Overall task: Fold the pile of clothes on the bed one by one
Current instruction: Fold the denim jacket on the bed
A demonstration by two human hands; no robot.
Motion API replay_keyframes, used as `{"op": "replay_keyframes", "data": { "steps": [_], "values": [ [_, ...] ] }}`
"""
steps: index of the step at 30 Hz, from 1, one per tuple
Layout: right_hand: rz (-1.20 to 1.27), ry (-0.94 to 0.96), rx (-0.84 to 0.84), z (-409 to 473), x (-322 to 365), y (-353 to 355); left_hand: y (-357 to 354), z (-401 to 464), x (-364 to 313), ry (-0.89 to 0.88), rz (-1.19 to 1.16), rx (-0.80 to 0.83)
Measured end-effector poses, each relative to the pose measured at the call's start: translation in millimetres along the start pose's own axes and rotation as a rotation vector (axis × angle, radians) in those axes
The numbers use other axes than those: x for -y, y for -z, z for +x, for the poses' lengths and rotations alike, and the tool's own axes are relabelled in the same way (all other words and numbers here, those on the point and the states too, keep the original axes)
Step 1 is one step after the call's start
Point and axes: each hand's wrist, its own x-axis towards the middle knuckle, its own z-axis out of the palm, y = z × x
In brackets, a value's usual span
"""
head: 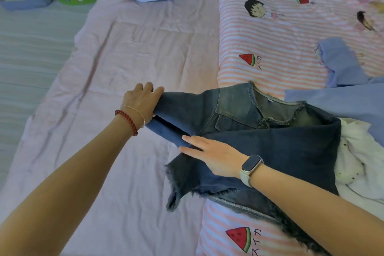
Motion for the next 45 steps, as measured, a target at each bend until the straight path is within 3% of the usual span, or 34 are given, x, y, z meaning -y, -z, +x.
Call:
{"op": "replay_keyframes", "data": {
  "steps": [3, 5, 9, 12, 14, 17, 20, 22, 24, 26, 29, 33, 35, 37, 41, 43, 45],
  "values": [
    [-0.015, -0.099, 0.091, 7.7, 5.5, -20.3, -33.3, -3.4, 12.7, 0.116, -0.288, 0.047],
    [-0.106, -0.180, 0.167, 7.9, 4.9, -36.8, -63.0, -8.0, 19.4, 0.305, -0.628, 0.082],
    [-0.251, -0.318, 0.289, 2.3, -3.4, -63.8, -125.5, -21.9, 18.8, 0.610, -1.040, 0.186],
    [-0.322, -0.316, 0.288, -5.0, -12.7, -75.6, -157.6, -27.1, 9.2, 0.843, -1.380, 0.300],
    [-0.366, -0.342, 0.286, -6.4, -17.3, -82.6, -163.9, -25.1, -4.2, 0.909, -1.590, 0.363],
    [-0.362, -0.362, 0.202, -4.6, -19.9, -90.3, -164.6, -12.5, -28.2, 0.888, -1.695, 0.276],
    [-0.337, -0.362, 0.154, -2.7, -19.1, -93.0, -160.6, 0.5, -43.2, 1.044, -1.850, 0.126],
    [-0.306, -0.384, 0.165, -2.7, -19.7, -92.6, -157.2, 4.0, -44.2, 1.155, -2.022, 0.100],
    [-0.259, -0.430, 0.144, -1.5, -19.0, -89.6, -154.9, 4.8, -39.6, 1.155, -2.123, 0.098],
    [-0.125, -0.484, 0.110, 3.2, -15.7, -81.8, -153.0, 5.1, -26.2, 1.071, -2.030, 0.008],
    [0.037, -0.527, 0.048, 6.1, -14.7, -74.6, -137.5, 1.7, 8.8, 0.982, -1.569, -0.268],
    [0.219, -0.534, -0.211, 16.0, -3.1, -61.6, -113.4, -24.2, 56.0, 0.737, -0.945, -0.592],
    [0.297, -0.495, -0.340, 25.8, 3.8, -58.1, -124.1, -42.4, 62.3, 0.566, -0.698, -0.665],
    [0.310, -0.450, -0.396, 39.6, 9.2, -54.8, -150.1, -62.7, 63.1, 0.478, -0.471, -0.529],
    [0.258, -0.414, -0.301, 73.3, 12.6, -52.4, -192.5, -92.4, 61.2, 0.502, -0.401, 0.243],
    [0.217, -0.424, -0.207, 88.8, 11.2, -54.7, -201.4, -103.5, 52.8, 0.493, -0.521, 0.295],
    [0.196, -0.452, -0.090, 99.5, 8.4, -59.2, -196.6, -111.8, 42.5, 0.614, -0.706, 0.147]
  ]
}}
